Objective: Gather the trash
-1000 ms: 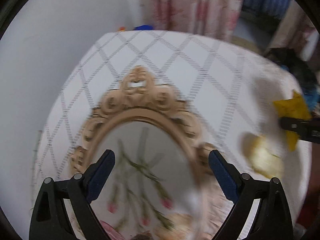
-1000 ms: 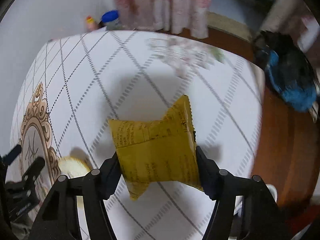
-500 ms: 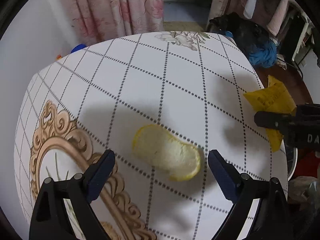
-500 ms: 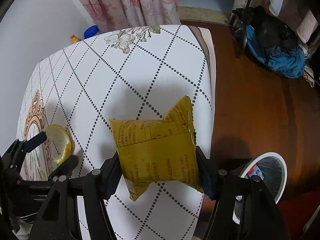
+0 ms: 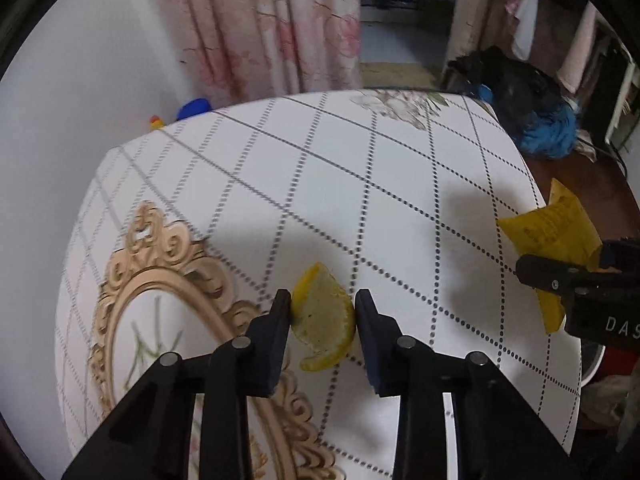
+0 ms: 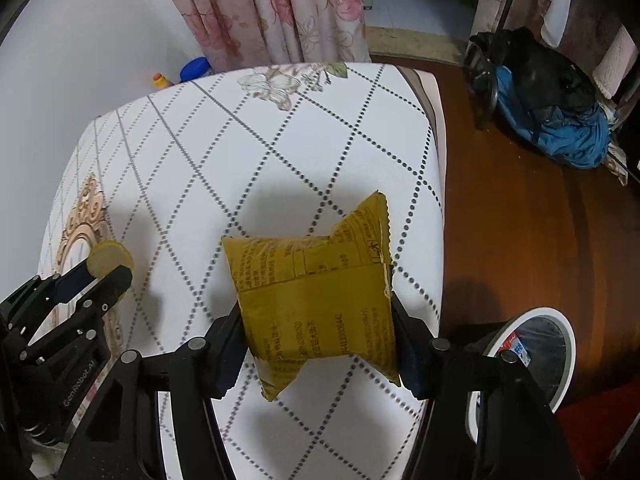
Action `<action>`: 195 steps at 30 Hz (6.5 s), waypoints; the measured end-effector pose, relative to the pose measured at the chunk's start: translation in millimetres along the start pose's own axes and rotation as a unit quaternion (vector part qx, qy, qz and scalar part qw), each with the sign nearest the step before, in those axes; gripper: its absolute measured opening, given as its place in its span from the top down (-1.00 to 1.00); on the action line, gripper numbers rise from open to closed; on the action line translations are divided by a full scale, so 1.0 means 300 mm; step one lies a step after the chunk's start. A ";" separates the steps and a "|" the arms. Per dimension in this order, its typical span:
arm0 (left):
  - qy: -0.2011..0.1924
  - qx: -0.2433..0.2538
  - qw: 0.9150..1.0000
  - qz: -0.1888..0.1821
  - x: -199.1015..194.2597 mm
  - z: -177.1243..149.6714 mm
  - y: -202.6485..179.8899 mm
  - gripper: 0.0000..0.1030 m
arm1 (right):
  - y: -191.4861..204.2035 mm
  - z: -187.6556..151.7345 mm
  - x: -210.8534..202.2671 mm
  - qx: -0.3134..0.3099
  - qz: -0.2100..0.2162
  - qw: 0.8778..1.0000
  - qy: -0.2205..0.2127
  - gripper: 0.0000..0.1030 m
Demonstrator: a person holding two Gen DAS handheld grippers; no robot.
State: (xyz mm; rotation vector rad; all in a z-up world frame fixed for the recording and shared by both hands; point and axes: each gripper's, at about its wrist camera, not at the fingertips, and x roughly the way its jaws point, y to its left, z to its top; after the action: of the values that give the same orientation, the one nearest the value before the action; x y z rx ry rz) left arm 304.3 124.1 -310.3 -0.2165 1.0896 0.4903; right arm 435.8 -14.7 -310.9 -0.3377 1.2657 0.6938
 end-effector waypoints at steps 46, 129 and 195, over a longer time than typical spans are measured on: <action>0.127 0.128 0.963 -0.199 0.032 0.031 -1.186 0.43 | -1.271 -0.709 -0.112 0.347 -0.040 0.936 0.037 -0.23; -0.089 0.144 0.936 -0.307 -1.342 -0.333 -0.621 -0.92 | -0.477 -1.231 -1.617 0.214 0.009 0.954 -0.210 -1.00; -0.063 0.168 0.933 -0.312 -1.339 -0.286 -0.677 -1.00 | -0.587 -1.159 -1.642 0.212 0.003 0.960 -0.184 -1.00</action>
State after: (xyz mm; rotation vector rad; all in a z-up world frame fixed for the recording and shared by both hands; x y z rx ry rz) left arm 185.7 -198.1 -6.9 -0.2121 0.8999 -0.2525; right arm 220.5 -495.1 31.5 0.1443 1.0230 0.4472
